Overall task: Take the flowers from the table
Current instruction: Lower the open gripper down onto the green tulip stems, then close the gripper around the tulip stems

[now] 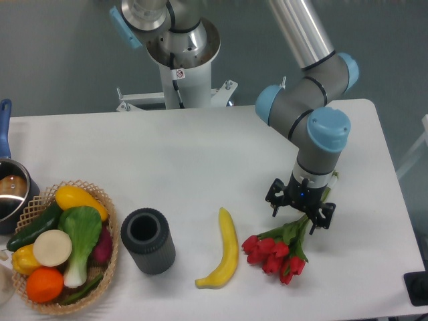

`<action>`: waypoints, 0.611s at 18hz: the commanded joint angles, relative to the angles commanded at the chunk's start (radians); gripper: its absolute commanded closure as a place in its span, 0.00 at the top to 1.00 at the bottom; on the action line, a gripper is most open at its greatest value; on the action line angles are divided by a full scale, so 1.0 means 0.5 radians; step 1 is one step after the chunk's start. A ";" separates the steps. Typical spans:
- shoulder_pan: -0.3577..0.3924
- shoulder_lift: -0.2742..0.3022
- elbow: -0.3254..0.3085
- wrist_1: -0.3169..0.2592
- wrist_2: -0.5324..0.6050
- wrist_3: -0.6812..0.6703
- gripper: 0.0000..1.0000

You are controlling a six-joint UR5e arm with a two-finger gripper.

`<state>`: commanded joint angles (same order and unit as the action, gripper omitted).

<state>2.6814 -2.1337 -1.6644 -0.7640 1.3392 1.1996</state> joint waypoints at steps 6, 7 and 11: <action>-0.006 -0.068 0.092 0.009 0.006 -0.003 0.66; -0.015 -0.071 0.089 0.012 0.006 0.012 0.43; -0.018 -0.068 0.055 0.006 0.009 0.009 0.00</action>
<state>2.6722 -2.1675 -1.6367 -0.7609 1.3438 1.2042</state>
